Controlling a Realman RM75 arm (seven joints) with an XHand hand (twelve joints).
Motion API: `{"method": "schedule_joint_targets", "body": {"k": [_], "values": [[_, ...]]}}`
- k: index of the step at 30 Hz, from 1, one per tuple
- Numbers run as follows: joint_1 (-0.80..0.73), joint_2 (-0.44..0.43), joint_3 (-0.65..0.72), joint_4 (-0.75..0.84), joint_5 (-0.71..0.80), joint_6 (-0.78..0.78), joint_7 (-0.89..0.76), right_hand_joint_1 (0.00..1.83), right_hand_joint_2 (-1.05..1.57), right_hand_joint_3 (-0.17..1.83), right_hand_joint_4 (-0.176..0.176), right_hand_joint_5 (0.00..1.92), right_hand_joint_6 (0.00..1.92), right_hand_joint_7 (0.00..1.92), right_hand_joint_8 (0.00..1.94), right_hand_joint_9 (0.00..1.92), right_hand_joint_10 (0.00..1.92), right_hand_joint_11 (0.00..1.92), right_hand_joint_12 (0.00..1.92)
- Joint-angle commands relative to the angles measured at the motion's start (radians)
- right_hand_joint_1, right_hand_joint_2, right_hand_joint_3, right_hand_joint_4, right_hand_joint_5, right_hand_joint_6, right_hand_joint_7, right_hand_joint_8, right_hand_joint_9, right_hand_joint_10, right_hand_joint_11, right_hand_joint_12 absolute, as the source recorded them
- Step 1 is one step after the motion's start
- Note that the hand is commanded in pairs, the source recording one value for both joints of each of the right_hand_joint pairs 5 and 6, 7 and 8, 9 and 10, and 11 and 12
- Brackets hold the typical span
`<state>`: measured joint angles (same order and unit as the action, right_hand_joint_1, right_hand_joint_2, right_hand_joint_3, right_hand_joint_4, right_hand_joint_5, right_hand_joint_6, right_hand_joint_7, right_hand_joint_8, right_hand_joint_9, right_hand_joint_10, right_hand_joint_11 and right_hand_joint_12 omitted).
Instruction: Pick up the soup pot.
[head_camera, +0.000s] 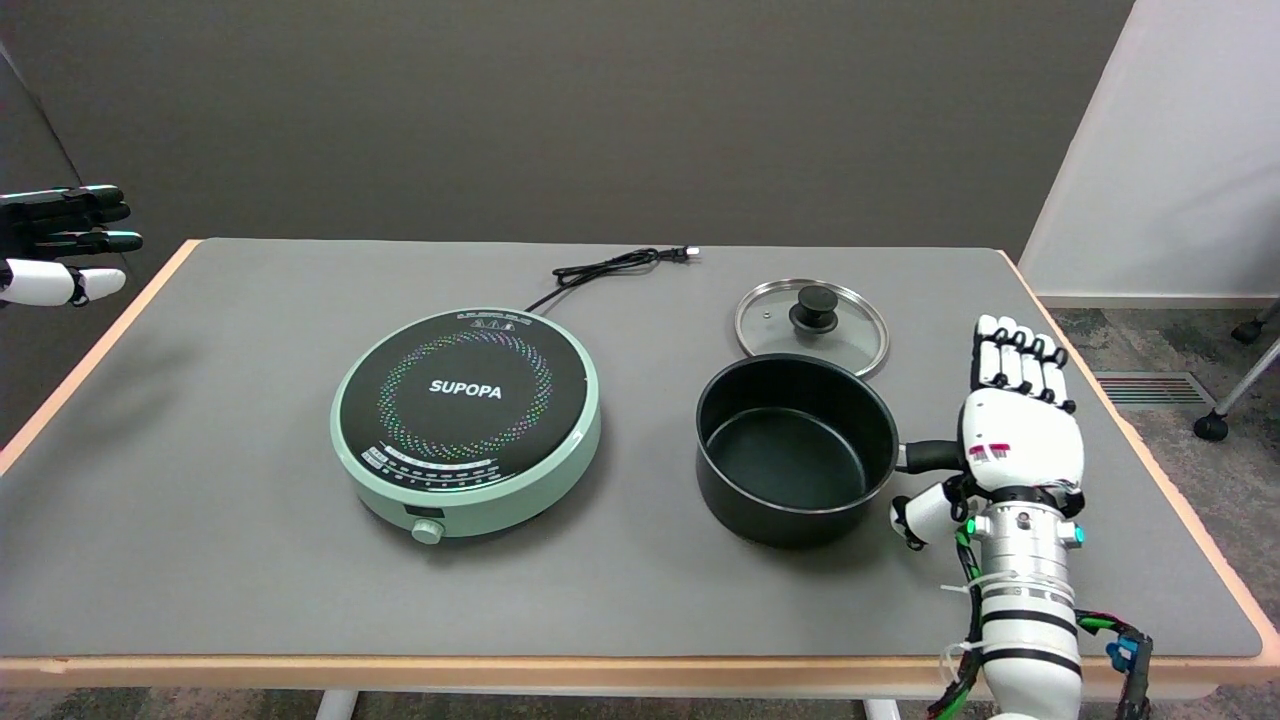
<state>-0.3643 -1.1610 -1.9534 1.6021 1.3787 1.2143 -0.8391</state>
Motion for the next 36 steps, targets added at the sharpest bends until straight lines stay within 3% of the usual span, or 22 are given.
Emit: {"method": "schedule_joint_targets", "body": {"k": [1,18,22,23,25,28,30,32,34,36], "values": [[0.018,-0.023,0.012,0.002,-0.030,-0.073,-0.059,1.24,-0.31,1.25,-0.176,0.02,0.02,0.02,0.02,0.02,0.02,0.02,0.02],[0.023,-0.030,0.034,-0.062,0.015,-0.074,-0.061,1.24,-0.29,1.20,-0.176,0.02,0.02,0.02,0.02,0.02,0.02,0.02,0.02],[0.026,-0.028,0.040,-0.074,0.008,-0.077,-0.056,1.21,-0.21,0.97,-0.176,0.02,0.02,0.02,0.02,0.02,0.02,0.02,0.02],[0.026,-0.027,0.041,-0.076,0.007,-0.078,-0.054,1.22,-0.17,0.84,-0.060,0.02,0.02,0.02,0.02,0.02,0.02,0.02,0.02],[0.028,-0.024,0.042,-0.079,0.007,-0.080,-0.054,1.22,-0.14,0.70,-0.037,0.03,0.03,0.03,0.03,0.03,0.03,0.03,0.03],[0.029,-0.022,0.042,-0.079,0.007,-0.085,-0.054,1.21,-0.20,0.84,-0.017,0.05,0.05,0.05,0.05,0.05,0.05,0.05,0.05],[0.029,-0.021,0.042,-0.076,-0.001,-0.085,-0.054,1.20,-0.41,1.46,0.006,0.12,0.12,0.12,0.12,0.12,0.12,0.12,0.12],[0.029,-0.019,0.042,-0.076,-0.014,-0.086,-0.054,1.19,-0.48,1.75,0.024,0.28,0.28,0.28,0.28,0.28,0.28,0.28,0.28],[0.029,-0.016,0.042,-0.077,-0.027,-0.093,-0.054,1.18,-0.48,1.83,0.047,0.60,0.60,0.60,0.60,0.60,0.60,0.60,0.60],[0.029,-0.012,0.044,-0.079,-0.032,-0.109,-0.054,1.21,-0.43,1.79,0.057,0.74,0.74,0.74,0.74,0.74,0.74,0.74,0.74]]}}
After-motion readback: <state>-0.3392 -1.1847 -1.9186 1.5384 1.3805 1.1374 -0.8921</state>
